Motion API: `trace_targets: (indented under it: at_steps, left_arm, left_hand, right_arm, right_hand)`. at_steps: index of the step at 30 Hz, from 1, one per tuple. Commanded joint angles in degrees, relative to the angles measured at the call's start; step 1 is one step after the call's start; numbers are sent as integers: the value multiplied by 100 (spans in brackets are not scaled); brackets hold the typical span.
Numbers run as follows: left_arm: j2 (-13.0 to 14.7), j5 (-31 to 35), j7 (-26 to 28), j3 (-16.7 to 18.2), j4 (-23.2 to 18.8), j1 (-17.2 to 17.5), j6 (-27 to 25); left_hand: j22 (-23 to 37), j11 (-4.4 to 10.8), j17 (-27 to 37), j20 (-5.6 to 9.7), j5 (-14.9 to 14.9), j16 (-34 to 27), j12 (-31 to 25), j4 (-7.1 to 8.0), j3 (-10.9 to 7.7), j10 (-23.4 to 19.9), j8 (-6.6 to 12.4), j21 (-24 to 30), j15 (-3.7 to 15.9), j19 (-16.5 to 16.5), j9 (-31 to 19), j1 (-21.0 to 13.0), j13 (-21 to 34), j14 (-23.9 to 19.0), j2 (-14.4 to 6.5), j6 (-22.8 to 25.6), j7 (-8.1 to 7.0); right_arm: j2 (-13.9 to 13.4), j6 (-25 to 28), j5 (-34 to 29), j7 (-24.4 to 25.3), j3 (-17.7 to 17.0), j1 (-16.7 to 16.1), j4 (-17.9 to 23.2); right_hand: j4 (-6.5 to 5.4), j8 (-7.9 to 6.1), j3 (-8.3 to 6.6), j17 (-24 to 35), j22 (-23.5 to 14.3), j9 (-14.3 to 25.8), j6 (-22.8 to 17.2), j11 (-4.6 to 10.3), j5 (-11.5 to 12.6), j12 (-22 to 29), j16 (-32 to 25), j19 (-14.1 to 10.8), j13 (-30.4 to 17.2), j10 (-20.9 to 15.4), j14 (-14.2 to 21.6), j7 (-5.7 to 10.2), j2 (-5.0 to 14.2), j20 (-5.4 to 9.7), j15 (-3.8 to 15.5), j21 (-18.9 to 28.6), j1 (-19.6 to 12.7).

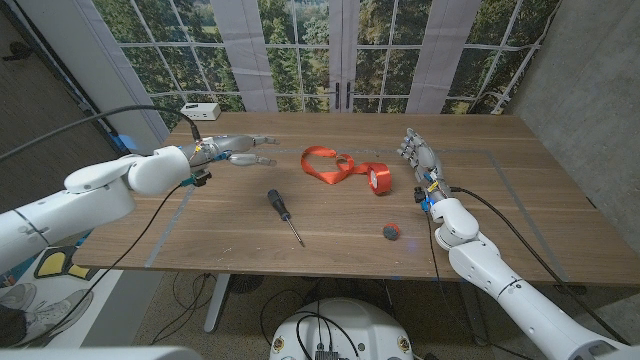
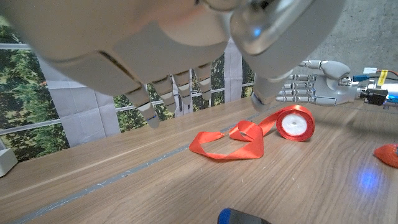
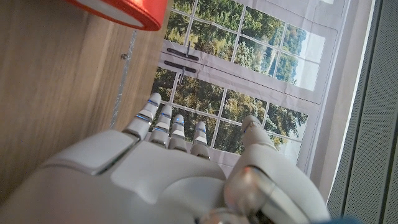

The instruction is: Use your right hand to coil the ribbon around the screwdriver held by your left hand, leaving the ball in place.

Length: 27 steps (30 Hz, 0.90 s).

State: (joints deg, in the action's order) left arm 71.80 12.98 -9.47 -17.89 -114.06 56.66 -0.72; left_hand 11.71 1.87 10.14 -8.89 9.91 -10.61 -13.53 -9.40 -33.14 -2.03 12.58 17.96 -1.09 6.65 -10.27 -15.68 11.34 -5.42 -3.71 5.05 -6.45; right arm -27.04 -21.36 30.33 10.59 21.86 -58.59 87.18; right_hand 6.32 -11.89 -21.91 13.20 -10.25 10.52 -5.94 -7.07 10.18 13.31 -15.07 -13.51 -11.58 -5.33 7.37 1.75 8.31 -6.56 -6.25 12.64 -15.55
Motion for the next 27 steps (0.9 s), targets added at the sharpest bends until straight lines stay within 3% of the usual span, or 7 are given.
trace_targets:
  at_steps: [1, 10, 11, 15, 27]
  left_arm:
    - [90, 627, -974, -394, -349, -536, -534]
    - [136, 1366, -1449, -662, -564, -813, -571]
    - [160, 1469, -1280, -631, -586, -733, -569]
    - [88, 1669, -1646, -728, -655, -864, -645]
    - [-89, 2333, -1980, -881, -738, -990, -604]
  left_hand:
    - [7, 100, 5, 56, -1, -25, 57, -87, -23, 25, -51, -4, 86, 11, -19, -178, 6, -12, 60, -50, -93]
    - [-13, 95, 5, 118, 15, -32, 32, -149, -57, -96, 12, -22, 153, 43, -19, -524, 2, -42, 197, 142, -172]
    - [-16, 102, 5, 120, 20, -38, 24, -152, -61, -126, 16, -22, 160, 56, -19, -574, 2, -60, 217, 159, -174]
    - [-22, 111, 4, 131, 32, -36, 19, -157, -69, -164, 36, -28, 177, 70, -18, -695, 1, -67, 266, 233, -205]
    - [-41, 145, 6, 161, 91, -48, -3, -167, -82, -291, 37, -43, 202, 124, -19, -1056, 2, -127, 431, 293, -253]
  right_arm:
    - [-36, -56, -120, 153, -52, -139, 126]
    - [-17, -43, -121, 224, -77, -193, 163]
    - [-10, -50, -118, 224, -77, -193, 157]
    - [-9, -22, -102, 231, -77, -211, 167]
    - [-19, 9, -98, 278, -103, -250, 209]
  right_hand:
    - [-1, 4, -22, 10, -28, 18, -56, -23, 17, -22, -11, -31, -15, -56, 0, -9, 9, -41, -42, -24, -40]
    - [-1, 6, -21, 13, -28, 18, -74, -28, 17, -26, -10, -30, -16, -66, 2, -13, 9, -43, -42, -26, -41]
    - [-2, 7, -21, 13, -28, 18, -74, -24, 17, -26, -9, -31, -16, -69, -1, -7, 10, -41, -39, -25, -40]
    - [-4, 9, -20, 16, -28, 18, -77, -21, 16, -27, -11, -29, -17, -72, 4, -10, 12, -44, -39, -27, -38]
    - [-18, 14, -18, 24, -29, 19, -89, -32, 16, -30, -14, -28, -18, -87, 9, -12, 22, -44, -40, -28, -28]
